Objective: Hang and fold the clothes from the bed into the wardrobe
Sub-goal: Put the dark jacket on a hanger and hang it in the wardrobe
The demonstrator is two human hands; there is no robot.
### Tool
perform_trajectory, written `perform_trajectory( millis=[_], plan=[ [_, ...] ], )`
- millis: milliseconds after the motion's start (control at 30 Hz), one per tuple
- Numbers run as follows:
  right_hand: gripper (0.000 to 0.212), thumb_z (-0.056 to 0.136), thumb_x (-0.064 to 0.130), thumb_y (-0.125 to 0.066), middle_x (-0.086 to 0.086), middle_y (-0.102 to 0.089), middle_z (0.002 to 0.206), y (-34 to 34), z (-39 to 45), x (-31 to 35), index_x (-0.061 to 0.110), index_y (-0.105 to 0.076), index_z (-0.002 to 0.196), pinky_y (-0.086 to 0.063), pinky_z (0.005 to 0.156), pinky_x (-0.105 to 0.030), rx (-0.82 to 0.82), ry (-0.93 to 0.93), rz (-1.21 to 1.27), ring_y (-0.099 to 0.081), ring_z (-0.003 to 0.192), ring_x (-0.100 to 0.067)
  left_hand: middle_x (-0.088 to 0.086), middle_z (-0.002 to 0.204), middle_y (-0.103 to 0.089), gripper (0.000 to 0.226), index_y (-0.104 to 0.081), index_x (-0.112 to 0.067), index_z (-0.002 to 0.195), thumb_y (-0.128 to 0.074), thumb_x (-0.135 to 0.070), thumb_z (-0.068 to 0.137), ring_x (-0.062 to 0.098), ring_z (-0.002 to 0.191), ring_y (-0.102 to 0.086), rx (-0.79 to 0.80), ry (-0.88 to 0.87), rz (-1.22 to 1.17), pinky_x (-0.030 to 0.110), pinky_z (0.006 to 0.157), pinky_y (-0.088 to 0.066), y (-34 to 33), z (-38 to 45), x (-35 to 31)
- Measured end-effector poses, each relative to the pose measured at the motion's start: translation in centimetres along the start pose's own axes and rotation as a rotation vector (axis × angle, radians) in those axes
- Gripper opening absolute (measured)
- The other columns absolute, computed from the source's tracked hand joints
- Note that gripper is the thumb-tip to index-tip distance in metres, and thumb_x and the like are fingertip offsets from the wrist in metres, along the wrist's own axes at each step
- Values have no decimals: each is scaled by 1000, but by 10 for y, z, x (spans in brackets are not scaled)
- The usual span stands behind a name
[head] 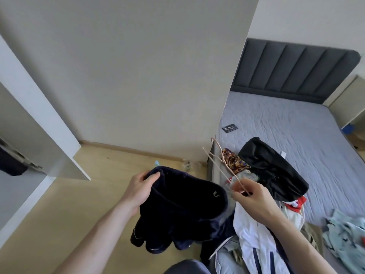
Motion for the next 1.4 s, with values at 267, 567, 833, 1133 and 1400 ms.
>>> perform_trajectory(
  millis=[267, 567, 833, 1133, 1400],
  plan=[
    [37, 105, 37, -51, 0, -57, 52, 6, -18, 30, 34, -78, 80, -34, 50, -16, 212, 94, 104, -42, 43, -7, 6, 97, -78, 18, -78, -16, 100, -67, -30, 97, 24, 93, -73, -93, 19, 87, 41, 87, -57, 17, 19, -2],
    [40, 102, 47, -51, -1, -33, 49, -1, -28, 50, 29, -80, 81, -27, 47, -20, 370, 107, 86, -27, 46, -16, 13, 89, -76, 20, -77, -15, 90, -68, -32, 94, 23, 79, -68, -203, -43, 200, 35, 72, -52, 61, 37, -10],
    [40, 101, 55, -50, -1, -36, 51, -18, -15, 63, 32, -79, 85, -28, 51, -24, 391, 162, 28, -29, 48, -14, -2, 73, -69, 27, -73, -15, 85, -62, -38, 94, 12, 67, -62, -32, -154, 407, 30, 67, -45, 57, 18, -35],
    [53, 96, 54, -62, 9, -31, 53, -50, -5, 81, 13, -53, 63, -23, 50, -22, 282, 313, 0, -27, 52, -8, 6, 83, -74, 20, -76, -19, 99, -62, -33, 99, 9, 74, -62, 273, -354, 393, 28, 71, -44, 11, -29, -93],
    [52, 94, 44, -64, 9, -27, 56, -48, -15, 72, 17, -39, 57, -21, 52, -26, 125, 286, 230, -25, 55, -9, -16, 97, -47, 2, -63, -43, 96, -61, -42, 97, 7, 99, -48, 271, -760, 918, 26, 92, -38, -12, -52, -104]
  ],
)
Point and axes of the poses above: each hand's wrist, its own z-axis towards the middle knuckle, its own y-axis out of the back of the hand, x = y × z, the point moved 3 cm from there along z, towards the middle knuckle
